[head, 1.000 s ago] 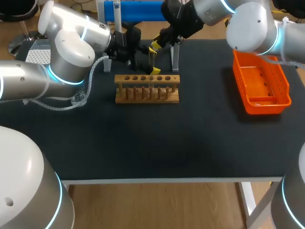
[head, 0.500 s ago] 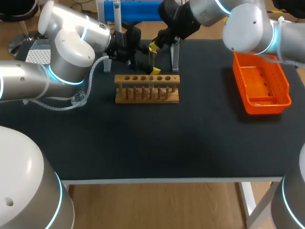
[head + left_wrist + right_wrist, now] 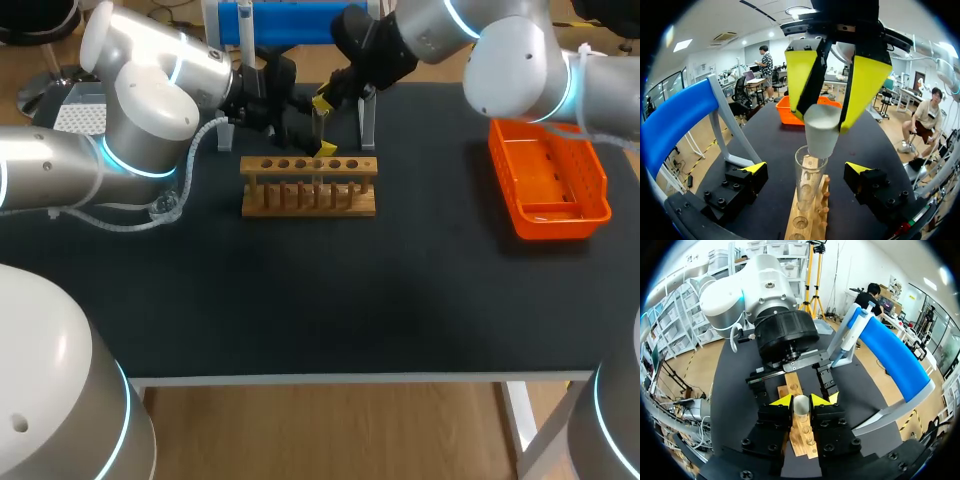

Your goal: Invert the test tube, pick up the pipette, mount the tip to pipette, aspirate from beaker and dispense into the tube, eject the tip, return the pipette, and cap with the stopper.

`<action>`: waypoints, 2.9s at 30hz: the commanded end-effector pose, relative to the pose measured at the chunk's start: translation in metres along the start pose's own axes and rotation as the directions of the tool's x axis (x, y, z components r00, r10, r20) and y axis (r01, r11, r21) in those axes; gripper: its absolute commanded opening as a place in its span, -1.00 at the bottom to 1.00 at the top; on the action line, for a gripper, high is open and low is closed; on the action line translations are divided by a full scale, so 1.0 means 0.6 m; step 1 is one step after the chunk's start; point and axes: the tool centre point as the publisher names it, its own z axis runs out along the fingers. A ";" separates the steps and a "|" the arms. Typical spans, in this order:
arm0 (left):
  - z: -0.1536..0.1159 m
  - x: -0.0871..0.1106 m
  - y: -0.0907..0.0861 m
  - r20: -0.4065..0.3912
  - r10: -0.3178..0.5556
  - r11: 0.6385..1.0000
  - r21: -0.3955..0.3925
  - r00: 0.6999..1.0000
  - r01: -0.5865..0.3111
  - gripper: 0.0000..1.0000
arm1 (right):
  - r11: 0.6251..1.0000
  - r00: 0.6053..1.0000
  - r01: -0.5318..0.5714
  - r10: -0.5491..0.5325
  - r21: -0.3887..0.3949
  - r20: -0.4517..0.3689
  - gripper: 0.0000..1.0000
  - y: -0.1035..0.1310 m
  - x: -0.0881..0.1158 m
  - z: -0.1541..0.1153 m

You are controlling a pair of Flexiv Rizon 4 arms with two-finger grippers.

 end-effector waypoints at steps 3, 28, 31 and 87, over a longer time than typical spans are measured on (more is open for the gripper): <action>0.001 0.000 0.001 0.001 0.001 1.000 0.002 1.000 -0.001 1.00 | 1.000 1.000 -0.005 0.005 0.003 -0.002 -1.00 -0.007 0.001 0.008; 0.001 0.000 0.001 0.001 0.001 1.000 0.002 1.000 -0.001 1.00 | 1.000 1.000 0.002 -0.002 -0.021 0.002 -1.00 0.007 0.003 0.003; 0.001 0.000 0.001 0.001 0.001 1.000 0.002 1.000 -0.001 1.00 | 1.000 1.000 0.005 -0.005 -0.006 0.001 -1.00 0.001 0.005 0.007; 0.001 0.000 0.001 0.001 0.001 1.000 0.002 1.000 -0.001 1.00 | 0.999 0.999 -0.029 0.030 -0.045 0.013 -1.00 0.006 -0.006 0.000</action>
